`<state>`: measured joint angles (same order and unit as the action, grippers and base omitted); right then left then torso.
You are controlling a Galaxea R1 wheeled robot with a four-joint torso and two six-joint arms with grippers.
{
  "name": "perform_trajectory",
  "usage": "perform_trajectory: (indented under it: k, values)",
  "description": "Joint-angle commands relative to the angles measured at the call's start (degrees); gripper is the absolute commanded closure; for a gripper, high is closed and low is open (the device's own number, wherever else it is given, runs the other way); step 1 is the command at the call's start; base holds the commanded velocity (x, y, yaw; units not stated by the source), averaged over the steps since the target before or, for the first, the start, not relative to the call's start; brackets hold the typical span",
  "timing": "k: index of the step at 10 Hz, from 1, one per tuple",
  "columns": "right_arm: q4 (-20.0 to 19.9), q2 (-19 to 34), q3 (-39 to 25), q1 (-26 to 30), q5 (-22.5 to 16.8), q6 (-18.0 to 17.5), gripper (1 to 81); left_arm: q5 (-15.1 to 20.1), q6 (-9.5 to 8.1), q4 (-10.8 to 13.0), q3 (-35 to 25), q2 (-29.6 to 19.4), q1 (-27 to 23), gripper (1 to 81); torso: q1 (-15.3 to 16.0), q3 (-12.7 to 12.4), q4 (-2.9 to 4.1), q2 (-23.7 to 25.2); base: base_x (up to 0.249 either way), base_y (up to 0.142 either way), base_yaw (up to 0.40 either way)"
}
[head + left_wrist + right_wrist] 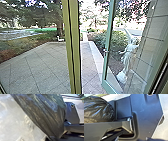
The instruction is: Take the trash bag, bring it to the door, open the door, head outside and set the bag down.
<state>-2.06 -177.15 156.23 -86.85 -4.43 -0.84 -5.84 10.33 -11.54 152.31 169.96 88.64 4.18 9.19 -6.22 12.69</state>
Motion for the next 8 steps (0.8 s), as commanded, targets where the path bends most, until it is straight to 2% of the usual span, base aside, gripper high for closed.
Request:
perform_trajectory:
  k: [1,5,8]
  values:
    - [0.57,-1.21,-0.68,2.77,-3.57,0.58,1.0,3.20,0.22,0.65,-0.17,-0.32,-2.46,81.1,0.00,0.00,0.00,0.00,0.000,0.000,-0.230]
    - [0.57,-1.21,-0.68,2.68,-3.57,0.58,1.0,3.20,0.22,0.65,-0.34,-0.41,-2.46,81.1,0.00,0.00,0.00,0.00,0.000,0.000,-0.169]
    - [0.57,-1.21,-0.68,2.59,-3.49,0.58,1.0,3.82,0.22,0.65,-0.34,-0.41,-2.54,81.1,0.00,0.00,0.00,0.00,0.000,0.000,0.000]
